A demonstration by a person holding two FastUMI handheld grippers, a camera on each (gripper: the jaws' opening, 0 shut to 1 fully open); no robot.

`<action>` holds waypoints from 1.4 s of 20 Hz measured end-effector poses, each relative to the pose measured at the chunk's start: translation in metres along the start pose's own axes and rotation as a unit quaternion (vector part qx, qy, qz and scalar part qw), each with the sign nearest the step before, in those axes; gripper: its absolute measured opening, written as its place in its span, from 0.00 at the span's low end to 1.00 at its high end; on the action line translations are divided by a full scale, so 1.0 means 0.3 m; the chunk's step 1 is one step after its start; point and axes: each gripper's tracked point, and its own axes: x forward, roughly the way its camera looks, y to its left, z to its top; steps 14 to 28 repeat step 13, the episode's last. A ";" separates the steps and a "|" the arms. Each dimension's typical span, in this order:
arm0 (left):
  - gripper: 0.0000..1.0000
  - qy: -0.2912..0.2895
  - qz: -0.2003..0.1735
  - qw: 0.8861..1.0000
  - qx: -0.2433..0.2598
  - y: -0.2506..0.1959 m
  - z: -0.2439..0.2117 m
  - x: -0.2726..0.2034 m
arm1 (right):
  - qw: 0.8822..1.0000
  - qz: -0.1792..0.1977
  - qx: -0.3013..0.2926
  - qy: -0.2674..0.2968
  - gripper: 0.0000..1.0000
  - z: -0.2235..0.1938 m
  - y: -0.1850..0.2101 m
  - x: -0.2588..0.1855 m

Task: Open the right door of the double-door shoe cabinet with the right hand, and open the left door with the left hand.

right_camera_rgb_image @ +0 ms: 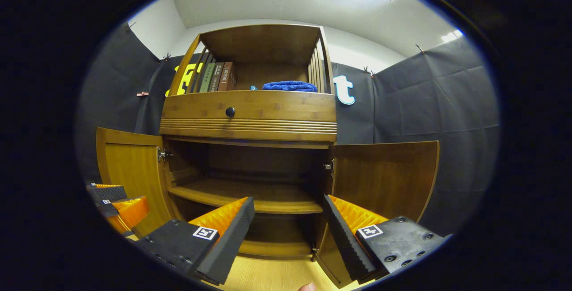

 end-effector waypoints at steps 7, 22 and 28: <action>0.95 -0.010 -0.024 1.000 -0.002 -0.047 0.006 0.008 | 1.000 -0.010 0.011 0.003 1.00 -0.006 -0.002 -0.006; 0.93 -0.011 -0.045 0.999 -0.001 -0.094 -0.005 0.004 | 1.000 -0.008 0.015 -0.001 1.00 0.013 0.014 -0.030; 0.93 -0.011 -0.045 0.999 -0.001 -0.094 -0.005 0.004 | 1.000 -0.008 0.015 -0.001 1.00 0.013 0.014 -0.030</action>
